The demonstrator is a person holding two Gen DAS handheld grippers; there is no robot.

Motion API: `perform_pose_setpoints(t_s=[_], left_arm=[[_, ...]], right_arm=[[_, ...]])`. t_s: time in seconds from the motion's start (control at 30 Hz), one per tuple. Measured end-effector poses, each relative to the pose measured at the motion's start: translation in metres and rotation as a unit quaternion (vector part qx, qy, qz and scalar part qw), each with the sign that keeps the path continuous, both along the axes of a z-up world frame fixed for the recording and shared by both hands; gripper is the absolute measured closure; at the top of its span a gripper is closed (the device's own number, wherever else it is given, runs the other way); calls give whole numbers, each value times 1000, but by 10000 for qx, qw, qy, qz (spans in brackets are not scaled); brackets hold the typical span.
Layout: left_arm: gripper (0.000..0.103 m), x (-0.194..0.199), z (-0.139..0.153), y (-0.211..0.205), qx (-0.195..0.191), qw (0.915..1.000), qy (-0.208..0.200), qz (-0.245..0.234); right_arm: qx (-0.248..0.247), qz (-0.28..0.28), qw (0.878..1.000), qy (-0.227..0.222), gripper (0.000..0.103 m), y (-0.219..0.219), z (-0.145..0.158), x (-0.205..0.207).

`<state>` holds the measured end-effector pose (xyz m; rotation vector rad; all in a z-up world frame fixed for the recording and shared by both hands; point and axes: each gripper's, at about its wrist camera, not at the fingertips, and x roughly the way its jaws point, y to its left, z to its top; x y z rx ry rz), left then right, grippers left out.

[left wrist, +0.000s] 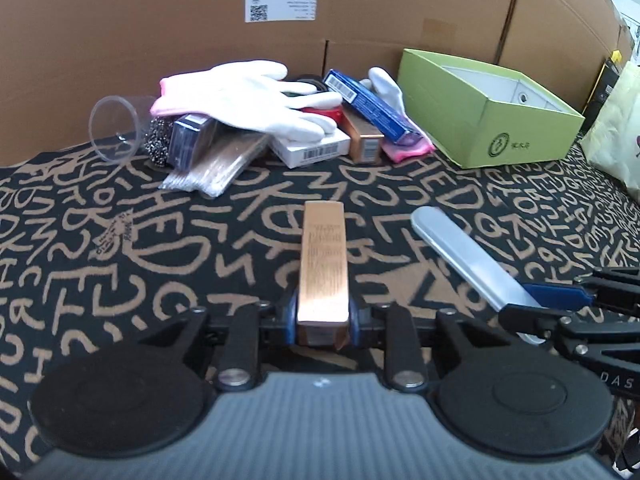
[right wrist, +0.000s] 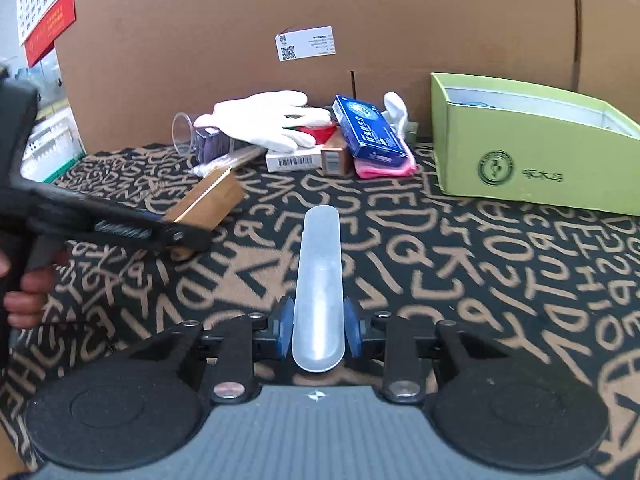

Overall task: Organize objects
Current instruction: 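Grasp the copper box with the left tool while the right grasps the clear toothbrush case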

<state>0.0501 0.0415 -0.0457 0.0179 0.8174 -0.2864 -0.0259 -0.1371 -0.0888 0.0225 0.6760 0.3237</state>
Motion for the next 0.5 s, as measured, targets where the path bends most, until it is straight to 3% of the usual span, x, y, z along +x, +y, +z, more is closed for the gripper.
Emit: perform_pose_setpoints(t_s=[0.1, 0.23, 0.5], left_arm=[[66, 5, 1, -7, 97, 9999, -104, 81], [72, 10, -1, -16, 233, 9997, -88, -25], [66, 12, -4, -18, 316, 9994, -150, 16]], right_arm=[[125, 50, 9999, -31, 71, 1, 1, 3], [-74, -11, 9999, -101, 69, 8, 1, 9], [41, -70, 10000, -25, 67, 12, -2, 21]])
